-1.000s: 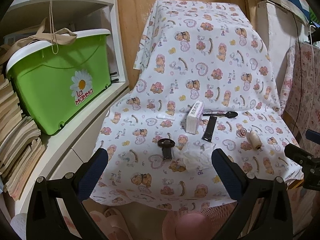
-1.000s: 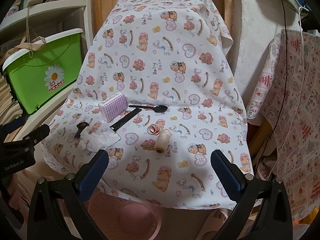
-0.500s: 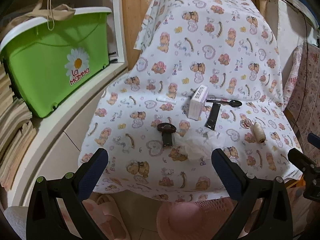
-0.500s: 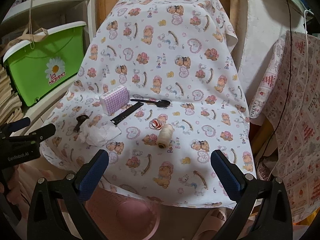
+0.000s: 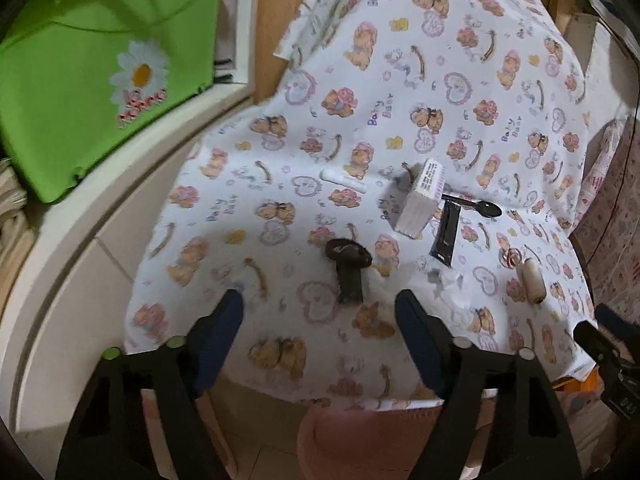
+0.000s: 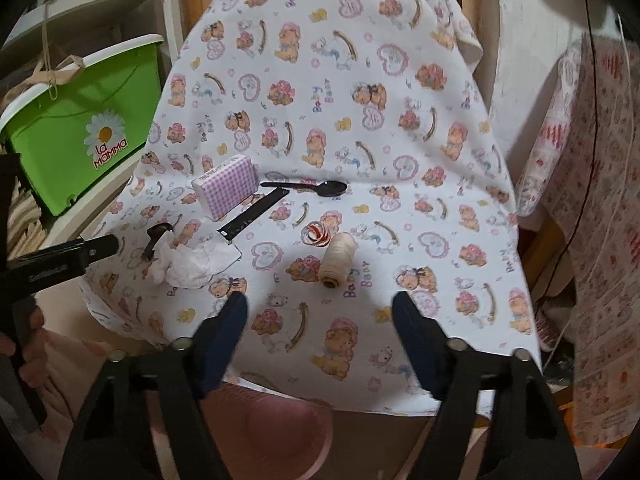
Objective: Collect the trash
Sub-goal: 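Grasp the white tissue with the left tool while the right tool grasps the beige spool, then carry tissue and spool down over the pink basket with both tools, then open both tools to drop tissue and spool into the basket, then move both tools back up over the table items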
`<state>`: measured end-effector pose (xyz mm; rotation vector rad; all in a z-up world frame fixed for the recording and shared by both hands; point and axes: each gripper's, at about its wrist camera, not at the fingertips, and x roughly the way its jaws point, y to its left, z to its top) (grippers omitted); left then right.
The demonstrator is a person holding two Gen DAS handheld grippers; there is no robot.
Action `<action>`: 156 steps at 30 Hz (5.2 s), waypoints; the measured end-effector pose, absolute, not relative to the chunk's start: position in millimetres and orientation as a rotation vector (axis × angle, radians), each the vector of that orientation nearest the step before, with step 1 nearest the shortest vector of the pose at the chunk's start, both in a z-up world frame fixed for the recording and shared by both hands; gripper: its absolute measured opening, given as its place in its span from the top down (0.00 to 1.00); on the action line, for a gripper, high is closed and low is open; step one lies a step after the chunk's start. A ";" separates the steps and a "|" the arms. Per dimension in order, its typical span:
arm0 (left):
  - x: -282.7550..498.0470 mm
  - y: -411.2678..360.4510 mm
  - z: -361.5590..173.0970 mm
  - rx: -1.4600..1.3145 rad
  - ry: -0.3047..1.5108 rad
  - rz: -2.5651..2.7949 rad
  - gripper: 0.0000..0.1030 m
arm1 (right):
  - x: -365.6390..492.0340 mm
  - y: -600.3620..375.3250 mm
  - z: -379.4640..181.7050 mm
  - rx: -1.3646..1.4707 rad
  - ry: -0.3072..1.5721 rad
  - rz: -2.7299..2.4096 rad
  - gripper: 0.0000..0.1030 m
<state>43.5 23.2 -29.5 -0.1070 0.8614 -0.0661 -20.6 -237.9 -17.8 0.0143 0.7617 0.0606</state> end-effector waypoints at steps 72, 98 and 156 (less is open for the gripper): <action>-8.9 -33.8 -93.2 -0.051 1.246 -0.260 0.88 | -50.7 -198.7 -52.7 0.033 1.008 0.209 0.76; -4.0 -50.2 -226.7 0.054 1.549 -0.166 0.66 | -28.7 -195.8 -240.6 0.000 1.427 0.068 0.75; -35.6 2.7 21.3 -0.005 0.538 -0.011 0.01 | -54.8 -208.5 -35.8 -0.050 0.800 0.055 0.38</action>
